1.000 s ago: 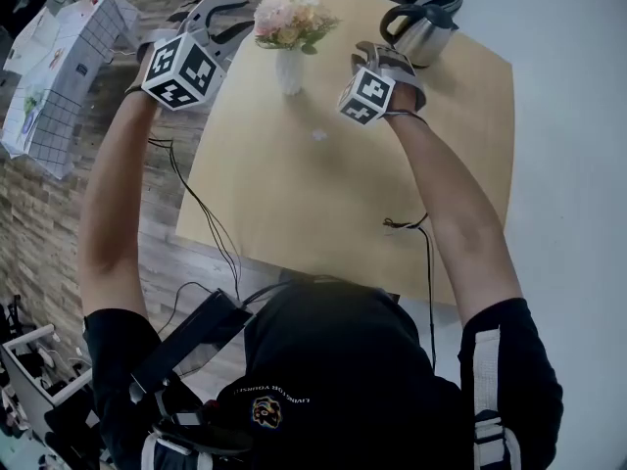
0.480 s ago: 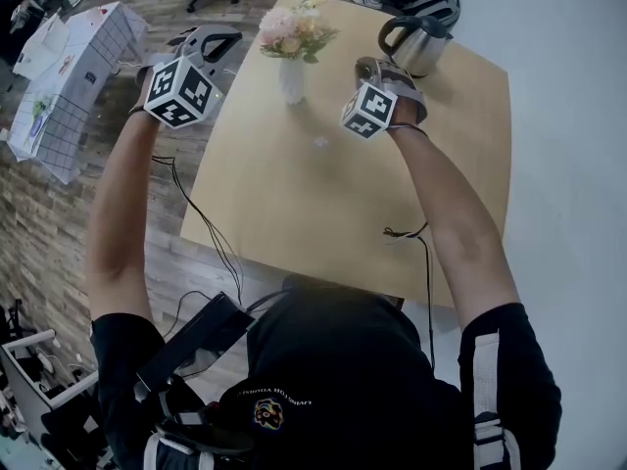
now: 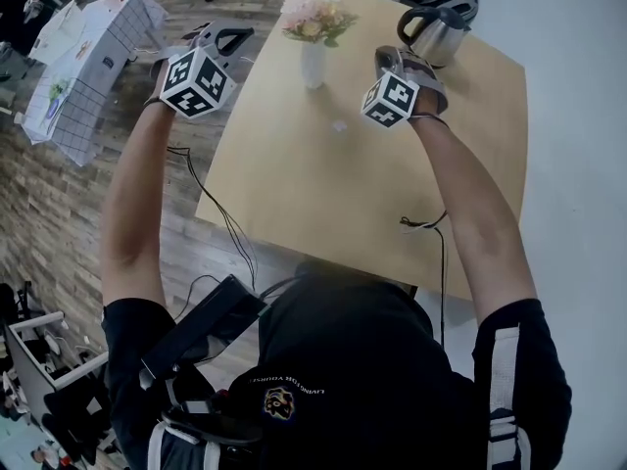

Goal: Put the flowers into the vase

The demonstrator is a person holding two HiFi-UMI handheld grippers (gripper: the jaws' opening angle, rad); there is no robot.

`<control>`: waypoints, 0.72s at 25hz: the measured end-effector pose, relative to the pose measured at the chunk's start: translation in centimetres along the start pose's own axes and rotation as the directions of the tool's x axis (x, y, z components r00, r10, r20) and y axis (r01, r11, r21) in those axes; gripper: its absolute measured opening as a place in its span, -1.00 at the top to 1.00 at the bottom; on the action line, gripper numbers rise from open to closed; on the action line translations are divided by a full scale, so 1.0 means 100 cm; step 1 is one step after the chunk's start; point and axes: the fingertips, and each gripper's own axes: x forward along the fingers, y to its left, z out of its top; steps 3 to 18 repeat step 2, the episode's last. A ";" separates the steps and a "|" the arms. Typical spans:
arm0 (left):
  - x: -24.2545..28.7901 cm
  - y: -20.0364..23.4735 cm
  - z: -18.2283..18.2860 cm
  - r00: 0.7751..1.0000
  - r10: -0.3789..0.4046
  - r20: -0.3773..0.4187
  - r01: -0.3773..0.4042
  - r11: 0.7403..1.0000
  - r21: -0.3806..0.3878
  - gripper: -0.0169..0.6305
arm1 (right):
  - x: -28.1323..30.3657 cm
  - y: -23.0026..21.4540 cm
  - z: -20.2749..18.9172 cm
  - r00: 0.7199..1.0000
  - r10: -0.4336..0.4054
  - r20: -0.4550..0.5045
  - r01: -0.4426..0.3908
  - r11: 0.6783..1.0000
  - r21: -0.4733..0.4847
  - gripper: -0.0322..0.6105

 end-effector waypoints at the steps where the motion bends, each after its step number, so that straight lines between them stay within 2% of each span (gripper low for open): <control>1: -0.001 0.000 0.000 1.000 0.001 0.000 -0.001 1.000 -0.001 0.94 | -0.001 -0.001 0.001 1.000 -0.002 0.001 0.002 1.000 -0.001 0.83; 18: -0.003 -0.001 -0.001 1.000 0.002 0.000 -0.002 1.000 -0.002 0.94 | -0.002 -0.003 0.002 1.000 -0.005 0.002 0.005 1.000 -0.001 0.83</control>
